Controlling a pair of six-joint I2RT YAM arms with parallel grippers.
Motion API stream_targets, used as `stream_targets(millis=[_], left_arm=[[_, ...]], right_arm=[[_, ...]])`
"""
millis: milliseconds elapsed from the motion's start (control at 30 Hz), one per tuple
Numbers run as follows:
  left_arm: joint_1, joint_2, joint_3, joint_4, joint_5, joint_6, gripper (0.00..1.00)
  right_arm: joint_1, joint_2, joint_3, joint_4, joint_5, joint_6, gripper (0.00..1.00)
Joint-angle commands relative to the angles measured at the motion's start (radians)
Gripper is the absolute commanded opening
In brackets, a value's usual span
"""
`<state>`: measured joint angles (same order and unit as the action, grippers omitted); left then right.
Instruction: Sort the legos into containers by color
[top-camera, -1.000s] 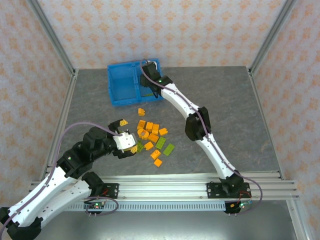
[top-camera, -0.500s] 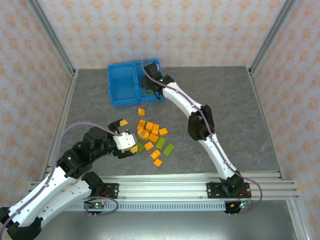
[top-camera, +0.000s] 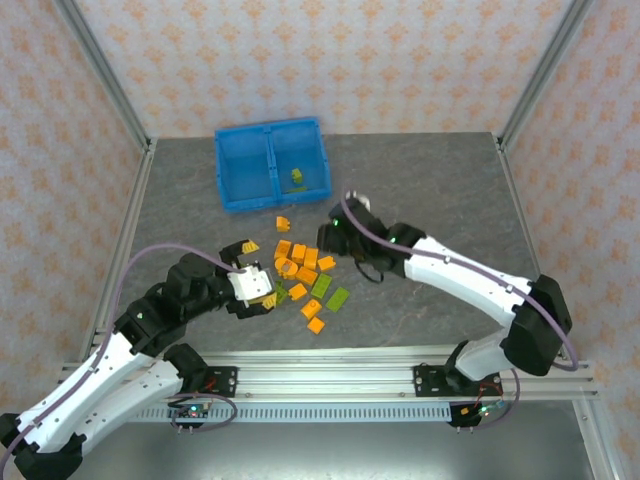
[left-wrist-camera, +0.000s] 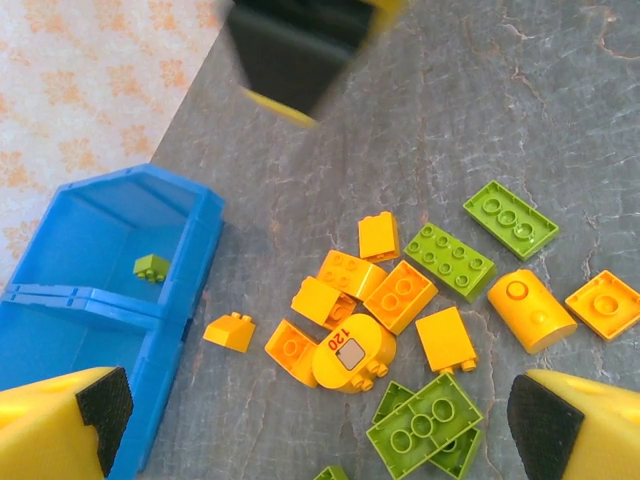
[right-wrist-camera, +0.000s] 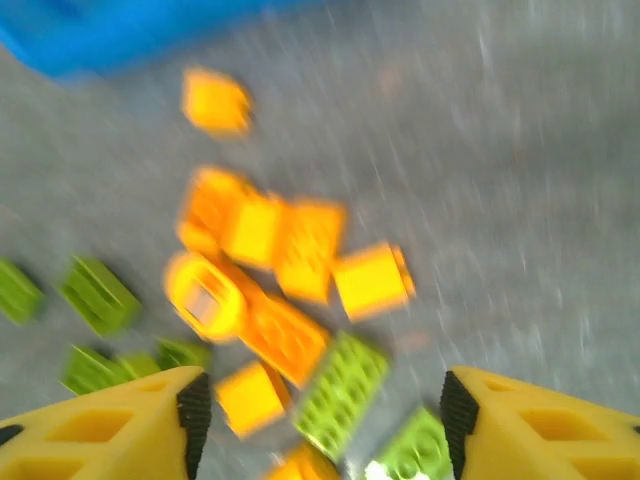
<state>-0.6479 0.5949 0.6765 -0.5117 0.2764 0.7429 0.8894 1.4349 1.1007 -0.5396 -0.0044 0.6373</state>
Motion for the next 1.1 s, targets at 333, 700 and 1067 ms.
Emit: stream_targets(millis=[333, 700, 1067], left_arm=[[-0.002, 0.035, 0.011, -0.047, 0.108, 0.052, 1.0], [-0.002, 0.037, 0.008, -0.045, 0.104, 0.055, 1.0], [-0.002, 0.032, 0.006, -0.049, 0.099, 0.061, 0.99]], right_arm=[[0.052, 0.195, -0.06, -0.081, -0.14, 0.229, 0.75], [0.052, 0.305, -0.102, -0.053, -0.136, 0.253, 0.7], [0.052, 0.196, -0.177, -0.075, -0.006, 0.325, 0.36]])
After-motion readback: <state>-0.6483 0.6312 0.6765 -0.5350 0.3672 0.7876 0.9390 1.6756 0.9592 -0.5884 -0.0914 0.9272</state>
